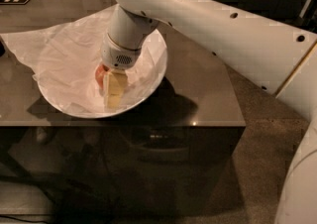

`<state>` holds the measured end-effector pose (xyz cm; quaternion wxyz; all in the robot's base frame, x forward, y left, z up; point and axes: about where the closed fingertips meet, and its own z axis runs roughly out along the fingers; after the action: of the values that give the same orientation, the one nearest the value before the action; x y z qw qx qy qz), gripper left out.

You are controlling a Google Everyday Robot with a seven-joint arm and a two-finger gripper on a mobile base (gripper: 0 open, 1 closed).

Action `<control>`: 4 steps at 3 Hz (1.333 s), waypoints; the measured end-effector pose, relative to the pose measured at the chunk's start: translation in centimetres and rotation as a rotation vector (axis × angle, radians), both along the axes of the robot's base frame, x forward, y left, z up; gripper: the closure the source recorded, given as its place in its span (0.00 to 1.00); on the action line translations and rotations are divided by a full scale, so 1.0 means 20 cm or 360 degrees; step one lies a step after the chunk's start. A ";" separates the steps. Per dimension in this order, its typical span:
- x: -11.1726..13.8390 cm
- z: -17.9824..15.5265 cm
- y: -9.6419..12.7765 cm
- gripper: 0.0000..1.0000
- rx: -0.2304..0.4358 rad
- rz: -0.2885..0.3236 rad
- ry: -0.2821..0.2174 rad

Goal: Pick apple from white bowl

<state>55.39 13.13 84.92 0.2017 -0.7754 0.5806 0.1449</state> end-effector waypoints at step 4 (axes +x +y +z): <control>0.00 0.00 0.00 0.89 0.0001 -0.0001 0.0000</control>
Offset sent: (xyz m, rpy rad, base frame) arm 0.0000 0.0000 0.0000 0.0000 0.0000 0.0000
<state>55.39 13.13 84.94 0.2019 -0.7752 0.5808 0.1449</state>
